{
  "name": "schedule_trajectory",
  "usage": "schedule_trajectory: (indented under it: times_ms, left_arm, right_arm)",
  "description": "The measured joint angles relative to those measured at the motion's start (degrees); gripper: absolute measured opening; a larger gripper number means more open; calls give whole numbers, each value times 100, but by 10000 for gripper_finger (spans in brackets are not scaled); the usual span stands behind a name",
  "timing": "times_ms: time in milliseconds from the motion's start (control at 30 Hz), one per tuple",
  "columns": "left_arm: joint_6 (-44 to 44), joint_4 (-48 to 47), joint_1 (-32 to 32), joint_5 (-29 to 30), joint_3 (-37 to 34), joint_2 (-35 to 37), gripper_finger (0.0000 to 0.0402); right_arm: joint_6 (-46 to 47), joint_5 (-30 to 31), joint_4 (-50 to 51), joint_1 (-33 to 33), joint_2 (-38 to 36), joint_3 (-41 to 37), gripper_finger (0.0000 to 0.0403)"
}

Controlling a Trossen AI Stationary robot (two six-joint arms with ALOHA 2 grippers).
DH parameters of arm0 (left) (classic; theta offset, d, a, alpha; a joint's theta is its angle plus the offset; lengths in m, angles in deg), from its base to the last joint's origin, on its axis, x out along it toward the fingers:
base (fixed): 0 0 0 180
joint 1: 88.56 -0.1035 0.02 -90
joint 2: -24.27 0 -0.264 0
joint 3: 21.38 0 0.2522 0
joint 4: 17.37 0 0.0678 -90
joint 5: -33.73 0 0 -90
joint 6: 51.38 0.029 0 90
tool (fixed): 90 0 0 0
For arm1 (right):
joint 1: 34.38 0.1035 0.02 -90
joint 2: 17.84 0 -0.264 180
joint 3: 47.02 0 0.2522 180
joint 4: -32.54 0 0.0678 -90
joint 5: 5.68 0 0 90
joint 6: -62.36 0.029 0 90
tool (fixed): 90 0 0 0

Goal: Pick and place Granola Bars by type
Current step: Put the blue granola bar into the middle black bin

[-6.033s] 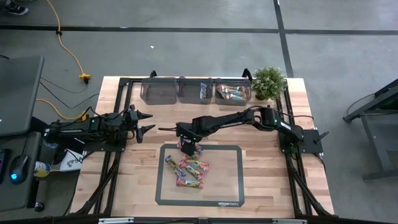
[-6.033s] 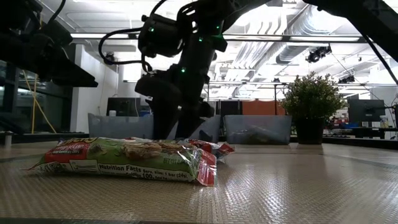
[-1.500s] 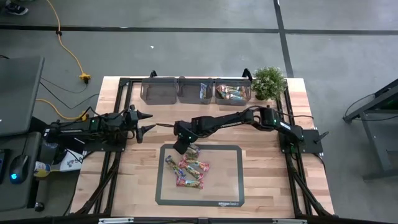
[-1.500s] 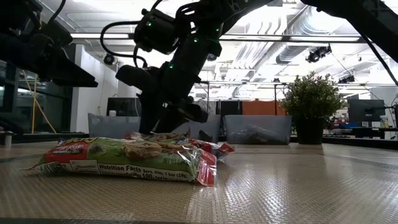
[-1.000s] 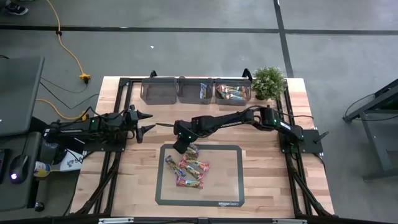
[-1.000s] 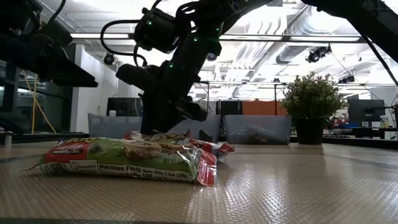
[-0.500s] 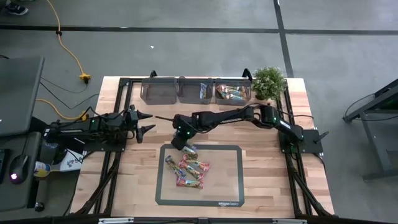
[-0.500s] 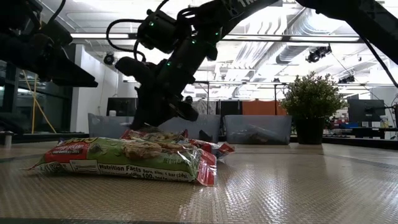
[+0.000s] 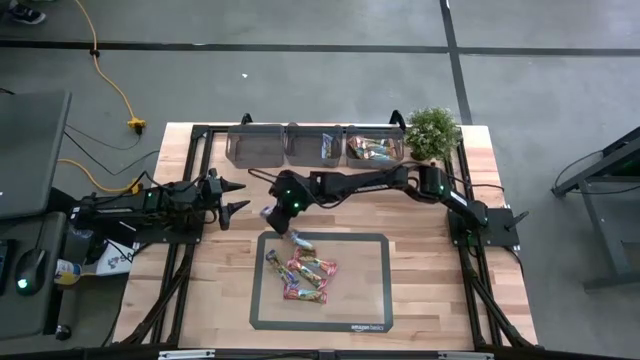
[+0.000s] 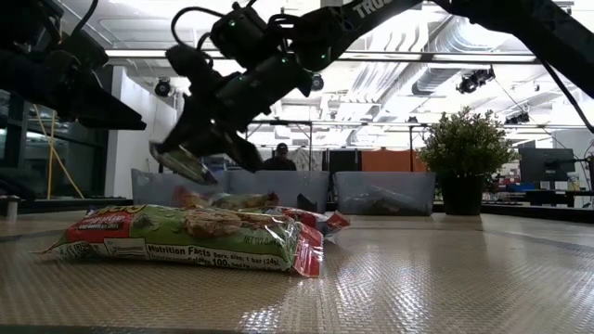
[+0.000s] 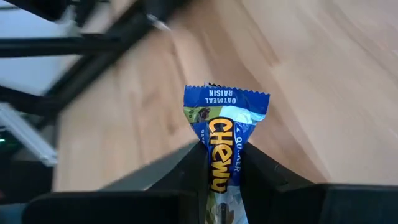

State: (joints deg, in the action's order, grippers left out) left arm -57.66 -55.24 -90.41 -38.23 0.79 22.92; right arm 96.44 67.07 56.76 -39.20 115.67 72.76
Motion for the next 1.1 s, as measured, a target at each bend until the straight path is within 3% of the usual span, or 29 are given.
schedule_trajectory:
  times_ms: [233,1100]
  left_arm:
    - [2,0,-2,2,-2,-2,243]
    - [2,2,-2,0,0,0,243]
  right_arm:
    - [-109,-406,-846,25,-116,0,59]
    - [-2963,2126,-866,234,-2979,7,59]
